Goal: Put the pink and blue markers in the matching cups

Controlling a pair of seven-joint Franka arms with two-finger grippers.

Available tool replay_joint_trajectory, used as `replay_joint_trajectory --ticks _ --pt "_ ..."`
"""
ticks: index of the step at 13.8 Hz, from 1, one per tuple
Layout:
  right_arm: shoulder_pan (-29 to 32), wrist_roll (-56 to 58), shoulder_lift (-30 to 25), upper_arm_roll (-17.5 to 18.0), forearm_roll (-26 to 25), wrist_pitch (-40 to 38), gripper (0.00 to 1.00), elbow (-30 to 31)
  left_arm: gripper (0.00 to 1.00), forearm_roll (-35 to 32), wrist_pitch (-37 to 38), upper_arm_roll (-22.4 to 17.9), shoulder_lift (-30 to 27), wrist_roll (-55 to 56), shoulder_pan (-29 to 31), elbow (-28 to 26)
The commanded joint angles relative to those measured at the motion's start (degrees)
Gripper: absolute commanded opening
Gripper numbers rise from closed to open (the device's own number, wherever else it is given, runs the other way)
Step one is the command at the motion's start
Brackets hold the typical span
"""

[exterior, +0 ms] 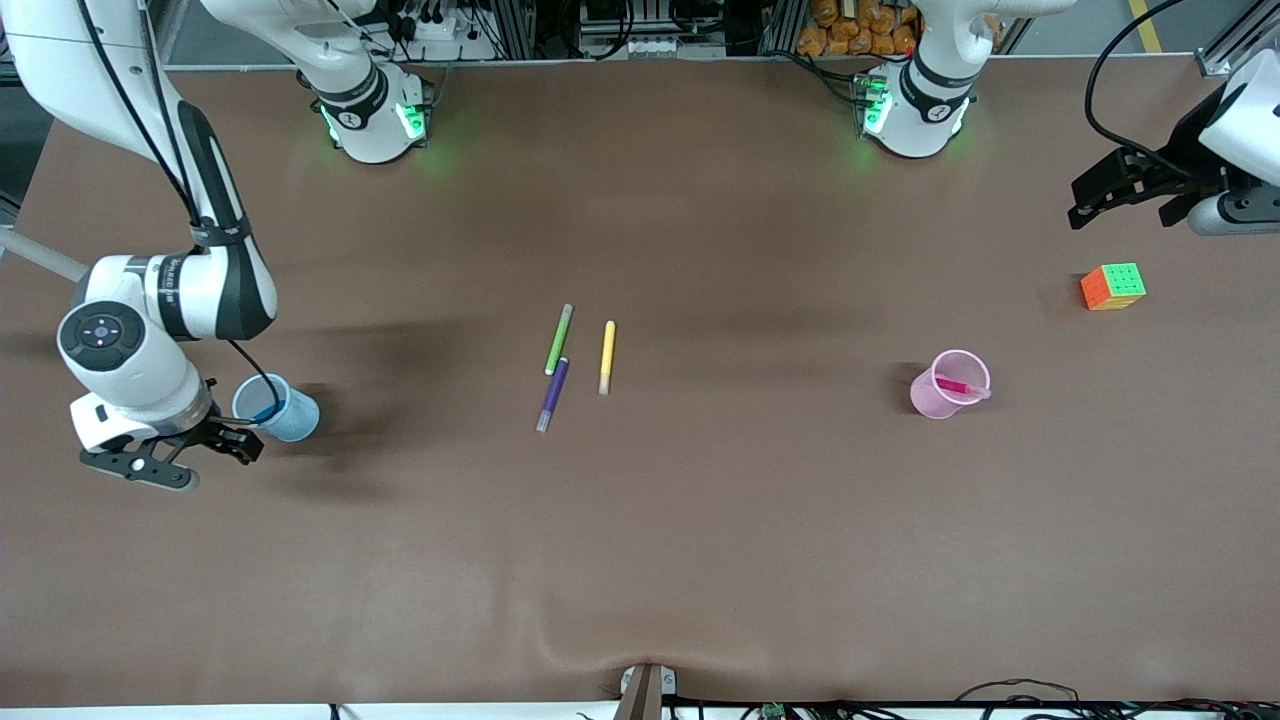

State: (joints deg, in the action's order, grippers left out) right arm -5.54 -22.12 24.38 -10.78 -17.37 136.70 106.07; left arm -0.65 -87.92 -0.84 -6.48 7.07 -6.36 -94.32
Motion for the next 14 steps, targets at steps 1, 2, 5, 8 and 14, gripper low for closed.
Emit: replay_joint_trajectory --ticks 1,2,5,8,14 --pt "0.54 0.59 -0.48 1.38 -0.74 -13.41 1.0 -8.55 1.0 0.74 0.38 -0.04 -0.2 -0.56 0.03 0.9" --pt "0.36 0.59 0.31 1.99 0.39 -19.48 1.0 -12.6 1.0 0.74 0.38 -0.04 -0.2 -0.56 0.03 0.98" --pt "2.28 0.76 0.41 2.61 21.43 -25.25 1.0 -18.34 1.0 0.74 0.55 -0.13 -0.2 -0.47 0.03 1.07" --pt "2.9 2.52 0.23 2.79 24.93 -35.83 1.0 -26.22 1.0 0.74 0.73 -0.13 -0.2 -0.48 0.03 1.07" --pt "2.47 2.52 -0.29 2.88 24.75 -54.48 1.0 -39.6 1.0 0.74 0.73 -0.13 -0.2 -0.39 -0.06 0.98"
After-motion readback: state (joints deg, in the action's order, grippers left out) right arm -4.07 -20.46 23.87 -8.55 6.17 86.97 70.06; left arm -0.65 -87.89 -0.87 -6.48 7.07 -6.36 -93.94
